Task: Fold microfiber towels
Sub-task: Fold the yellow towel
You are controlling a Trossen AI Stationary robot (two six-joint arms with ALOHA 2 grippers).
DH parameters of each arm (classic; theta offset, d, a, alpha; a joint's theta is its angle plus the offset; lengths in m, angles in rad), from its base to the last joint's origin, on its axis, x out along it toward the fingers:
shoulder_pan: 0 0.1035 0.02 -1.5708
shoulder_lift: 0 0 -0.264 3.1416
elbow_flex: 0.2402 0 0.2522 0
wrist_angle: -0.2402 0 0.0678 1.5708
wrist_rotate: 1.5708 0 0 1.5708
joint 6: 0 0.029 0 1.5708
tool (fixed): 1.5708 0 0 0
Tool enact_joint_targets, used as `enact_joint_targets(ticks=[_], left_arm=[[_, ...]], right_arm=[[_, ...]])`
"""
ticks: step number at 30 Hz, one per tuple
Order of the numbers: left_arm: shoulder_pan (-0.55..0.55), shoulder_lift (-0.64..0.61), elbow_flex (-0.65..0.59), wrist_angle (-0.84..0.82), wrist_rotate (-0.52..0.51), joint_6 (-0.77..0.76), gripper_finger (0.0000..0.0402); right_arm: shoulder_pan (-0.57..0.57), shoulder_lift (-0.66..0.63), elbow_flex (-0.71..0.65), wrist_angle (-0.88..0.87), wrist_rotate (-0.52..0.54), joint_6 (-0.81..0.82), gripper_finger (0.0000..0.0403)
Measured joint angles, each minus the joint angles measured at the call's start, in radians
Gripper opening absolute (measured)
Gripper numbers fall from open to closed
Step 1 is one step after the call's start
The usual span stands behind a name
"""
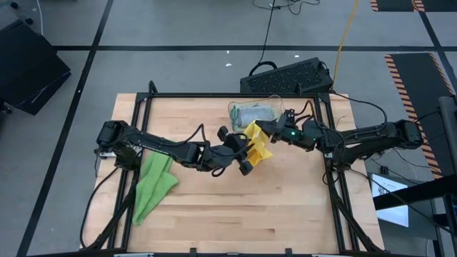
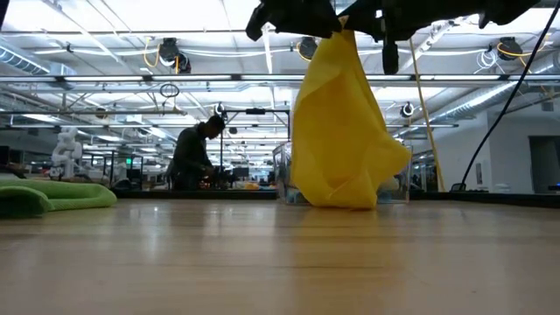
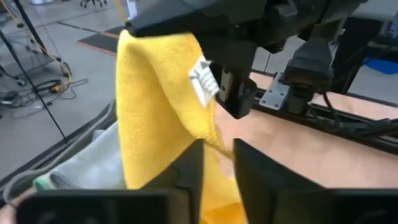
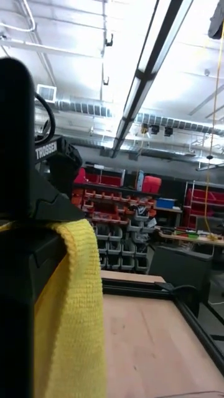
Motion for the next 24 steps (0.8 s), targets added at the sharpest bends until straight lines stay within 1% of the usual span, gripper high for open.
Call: enact_joint_targets(ticks=[3, 4, 5, 7, 9, 11, 14, 16, 18, 21, 24], left_arm=[[-0.004, -0.002, 0.000, 0.013, -0.002, 0.034, 0.0030], [-0.008, -0.009, 0.000, 0.012, -0.001, 0.039, 0.0015], [-0.011, -0.013, 0.000, 0.016, -0.001, 0.039, 0.0009], [-0.016, -0.023, 0.001, 0.025, -0.001, 0.032, 0.0010], [-0.026, -0.047, 0.000, -0.022, 0.000, 0.019, 0.0011], [-0.032, -0.069, 0.000, -0.040, 0.002, -0.005, 0.0006], [-0.046, -0.120, 0.000, -0.128, 0.004, -0.053, 0.0006], [-0.052, -0.143, 0.002, -0.195, 0.014, -0.084, 0.0007], [-0.055, -0.150, 0.002, -0.276, 0.028, -0.114, 0.0004], [-0.054, -0.148, 0.000, -0.382, 0.062, -0.143, 0.0006], [-0.059, -0.148, 0.000, -0.436, 0.099, -0.182, 0.0009]], right_arm=[[0.000, 0.000, 0.000, -0.003, -0.006, -0.013, 0.0000], [0.000, 0.000, 0.000, -0.003, -0.007, -0.014, 0.0000], [0.000, 0.000, 0.000, -0.003, -0.007, -0.016, 0.0000], [0.000, 0.000, 0.000, -0.003, -0.018, -0.041, 0.0002], [0.000, 0.000, 0.000, -0.003, -0.056, -0.076, 0.0015], [0.000, 0.000, 0.000, -0.003, -0.123, -0.124, 0.0034], [0.000, -0.001, -0.001, -0.015, -0.250, -0.206, 0.0067], [0.000, -0.001, -0.001, -0.053, -0.338, -0.258, 0.0091], [0.001, -0.001, -0.001, -0.103, -0.400, -0.317, 0.0116], [0.001, -0.001, -0.001, -0.164, -0.455, -0.446, 0.0154], [0.003, -0.001, -0.001, -0.237, -0.462, -0.590, 0.0186]])
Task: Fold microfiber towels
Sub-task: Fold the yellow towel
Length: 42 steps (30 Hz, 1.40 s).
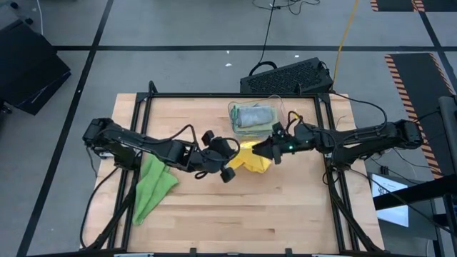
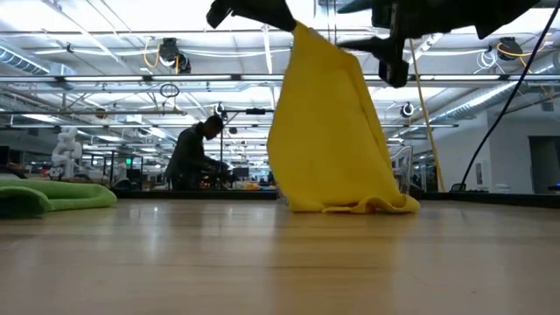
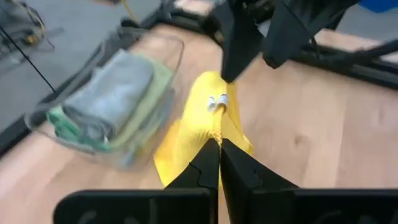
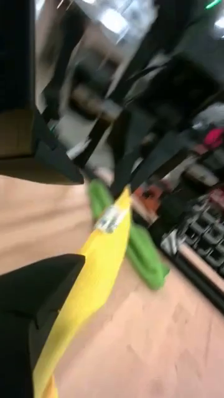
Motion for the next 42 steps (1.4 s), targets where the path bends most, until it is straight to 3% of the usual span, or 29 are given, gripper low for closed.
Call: enact_joint_targets(ticks=[5, 8, 17, 29, 36, 42], left_arm=[[-0.017, 0.000, 0.000, -0.047, 0.012, -0.032, 0.0006], [-0.018, 0.000, 0.000, -0.053, 0.012, -0.033, 0.0009], [-0.009, 0.000, 0.000, -0.051, 0.028, -0.068, 0.0008], [0.007, 0.000, 0.000, -0.051, 0.038, -0.077, 0.0005], [0.016, 0.000, 0.000, -0.051, 0.038, -0.111, 0.0005], [0.019, 0.000, 0.000, -0.048, 0.038, -0.122, 0.0004]], right_arm=[[0.017, 0.000, -0.007, -0.104, 0.009, -0.249, 0.0206], [0.030, 0.000, -0.044, -0.120, 0.045, -0.313, 0.0204], [0.086, -0.003, -0.212, -0.124, 0.110, -0.293, 0.0197], [0.148, -0.003, -0.427, 0.041, 0.229, -0.314, 0.0194], [0.148, 0.017, -0.459, 0.105, 0.245, -0.365, 0.0161], [0.148, 0.135, -0.459, 0.260, 0.245, -0.355, 0.0147]])
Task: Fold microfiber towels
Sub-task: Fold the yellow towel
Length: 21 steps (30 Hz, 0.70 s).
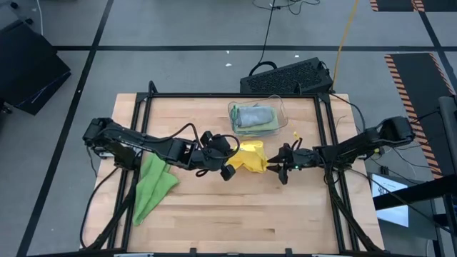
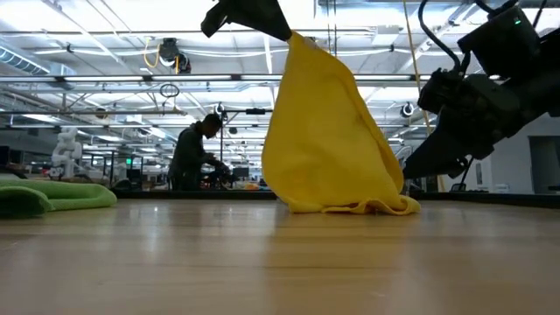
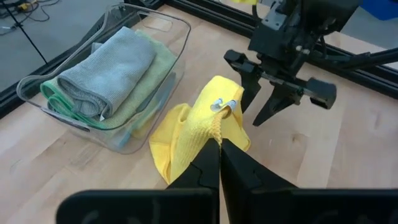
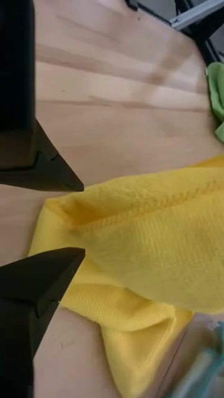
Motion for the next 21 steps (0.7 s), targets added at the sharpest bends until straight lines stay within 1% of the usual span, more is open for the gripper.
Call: enact_joint_targets(ticks=[4, 8, 13, 17, 21], left_arm=[[0.000, 0.000, 0.000, 0.000, 0.000, -0.020, 0.0003], [0.000, 0.000, 0.000, 0.001, -0.001, -0.021, 0.0004], [0.000, 0.000, 0.000, 0.002, -0.009, -0.041, 0.0003], [0.000, 0.000, 0.000, 0.006, -0.011, -0.041, 0.0002], [-0.001, 0.000, 0.000, 0.006, -0.011, -0.041, 0.0003]], right_arm=[[0.000, 0.090, 0.000, 0.080, 0.000, 0.046, 0.0146], [0.000, 0.154, 0.000, 0.151, 0.000, 0.094, 0.0144], [-0.003, 0.203, 0.000, 0.178, 0.036, 0.168, 0.0126], [-0.009, 0.215, 0.000, 0.179, 0.044, 0.199, 0.0081], [-0.046, 0.200, 0.000, 0.180, -0.019, 0.202, 0.0016]])
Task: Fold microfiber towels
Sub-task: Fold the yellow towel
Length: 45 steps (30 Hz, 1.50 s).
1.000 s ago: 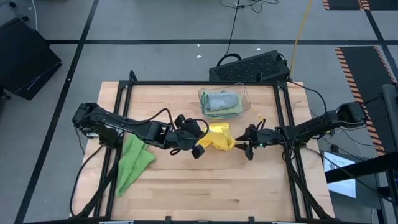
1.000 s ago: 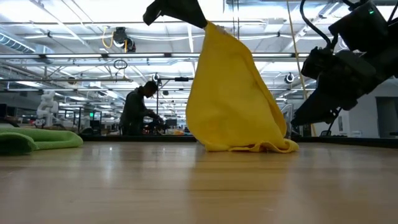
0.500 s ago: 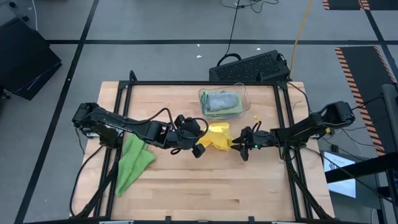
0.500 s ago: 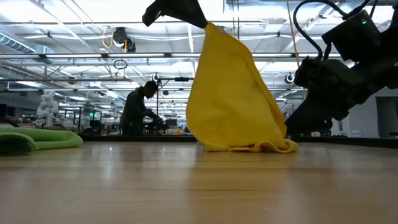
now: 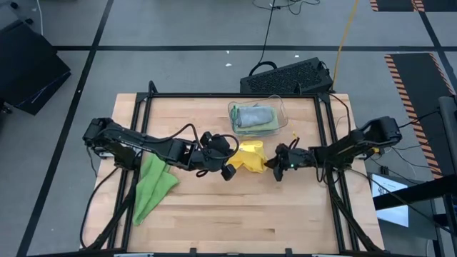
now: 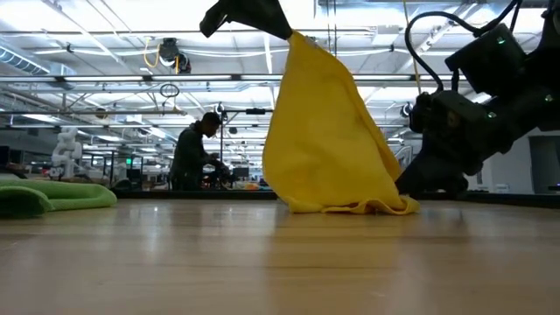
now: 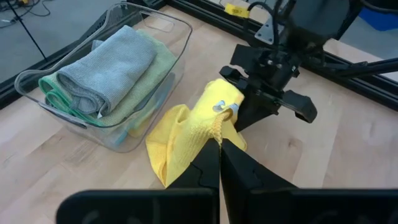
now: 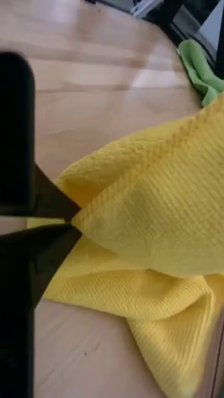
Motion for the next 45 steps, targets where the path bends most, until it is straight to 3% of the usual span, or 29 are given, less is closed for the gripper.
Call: enact_joint_targets(ticks=[7, 12, 18, 24, 28, 31, 35, 38, 41, 45], left_arm=[[-0.009, 0.000, 0.000, 0.051, 0.030, 0.014, 0.0005], [-0.047, -0.026, 0.002, 0.100, 0.134, 0.002, 0.0004], [-0.133, -0.086, 0.000, 0.141, 0.216, -0.001, 0.0004], [-0.218, -0.141, 0.000, 0.271, 0.299, -0.003, 0.0003], [-0.269, -0.164, 0.000, 0.491, 0.386, -0.019, 0.0008], [-0.300, -0.169, 0.001, 0.595, 0.389, 0.010, 0.0006], [-0.326, -0.192, 0.001, 0.496, 0.256, 0.074, 0.0006], [-0.315, -0.203, 0.001, 0.299, 0.128, 0.058, 0.0009], [-0.280, -0.203, 0.001, 0.087, 0.038, -0.012, 0.0004], [-0.218, -0.194, 0.000, -0.135, 0.024, -0.047, 0.0009]], right_arm=[[-0.040, -0.102, 0.005, -0.057, -0.104, 0.153, 0.0003], [-0.004, -0.283, 0.084, -0.310, -0.174, 0.202, 0.0002], [0.072, -0.489, 0.381, -0.878, -0.164, 0.122, 0.0001], [0.111, -0.506, 0.752, -1.392, -0.143, 0.055, 0.0001], [0.151, -0.449, 0.988, -1.581, -0.161, 0.035, 0.0001], [0.187, -0.404, 1.136, -1.632, -0.257, 0.012, 0.0000], [0.234, -0.357, 1.247, -1.665, -0.402, 0.050, 0.0000], [0.255, -0.342, 1.253, -1.681, -0.451, 0.067, 0.0000], [0.253, -0.332, 1.219, -1.696, -0.396, 0.049, 0.0000], [0.219, -0.314, 1.138, -1.698, -0.205, 0.019, 0.0000]])
